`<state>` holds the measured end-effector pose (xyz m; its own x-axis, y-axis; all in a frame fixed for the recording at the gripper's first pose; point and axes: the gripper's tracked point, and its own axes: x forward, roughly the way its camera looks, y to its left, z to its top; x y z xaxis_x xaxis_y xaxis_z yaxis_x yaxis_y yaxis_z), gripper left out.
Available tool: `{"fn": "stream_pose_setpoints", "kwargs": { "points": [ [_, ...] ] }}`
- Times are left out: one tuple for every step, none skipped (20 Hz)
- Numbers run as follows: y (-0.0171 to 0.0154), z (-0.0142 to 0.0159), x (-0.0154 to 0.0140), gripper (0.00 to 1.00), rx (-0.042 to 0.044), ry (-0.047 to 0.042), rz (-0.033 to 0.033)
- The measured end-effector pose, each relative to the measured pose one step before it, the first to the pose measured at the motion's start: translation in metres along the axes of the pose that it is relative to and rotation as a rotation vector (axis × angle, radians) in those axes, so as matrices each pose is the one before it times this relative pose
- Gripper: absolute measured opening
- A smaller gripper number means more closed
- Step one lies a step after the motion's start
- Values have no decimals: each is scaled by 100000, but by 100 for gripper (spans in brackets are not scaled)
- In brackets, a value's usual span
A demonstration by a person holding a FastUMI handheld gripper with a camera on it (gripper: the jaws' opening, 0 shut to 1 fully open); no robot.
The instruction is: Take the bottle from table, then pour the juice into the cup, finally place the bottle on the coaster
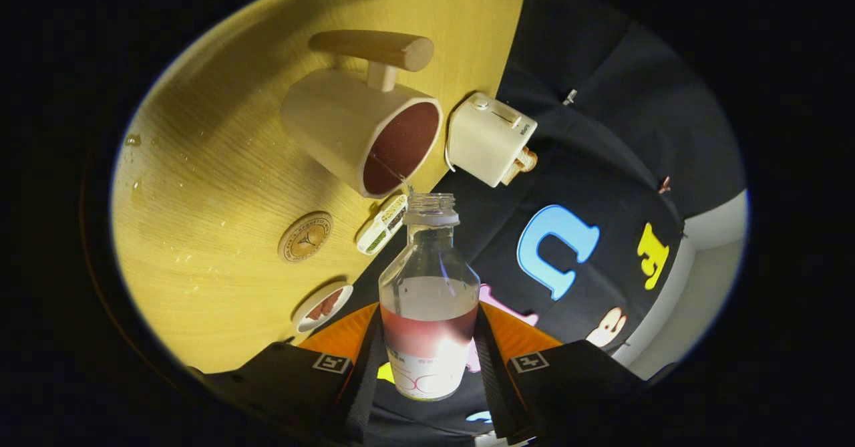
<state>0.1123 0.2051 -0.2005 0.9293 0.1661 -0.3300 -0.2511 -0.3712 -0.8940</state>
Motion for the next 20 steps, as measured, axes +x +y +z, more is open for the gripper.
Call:
{"fn": "stream_pose_setpoints", "kwargs": {
  "points": [
    [694, -59, -164, 71, 6533, 168, 2999],
    [703, 105, -28, 72, 6681, 506, 2320],
    [259, 45, -78, 71, 6435, 419, 1097],
    [221, 281, 32, 71, 6896, -200, 1290],
    [464, 287, -121, 72, 7707, -718, 1476],
    [505, 309, -155, 72, 7730, -885, 1315],
    [292, 392, 27, 72, 7091, -906, 757],
    [121, 517, -58, 72, 6436, -1266, 510],
    [188, 463, -112, 72, 5766, -1340, 105],
    [203, 377, 14, 72, 5766, -1222, 105],
    [263, 208, -133, 72, 6700, -1269, 93],
    [365, 9, 10, 72, 8056, -948, 349],
    [329, 120, -163, 72, 9293, -1745, 1029],
    [298, 44, -59, 72, 9350, -1642, 654],
    [316, -22, -119, 72, 8664, -1721, 675],
    [69, 73, 81, 72, 7995, -2120, 465],
    [-41, 169, 63, 72, 7729, -2274, 538],
    [-13, 157, 137, 72, 8271, -2356, 1466],
    [-86, 107, 19, 72, 8295, -2010, 1257],
    [-405, -54, 1, 72, 7673, -1165, 329]
  ]
}}
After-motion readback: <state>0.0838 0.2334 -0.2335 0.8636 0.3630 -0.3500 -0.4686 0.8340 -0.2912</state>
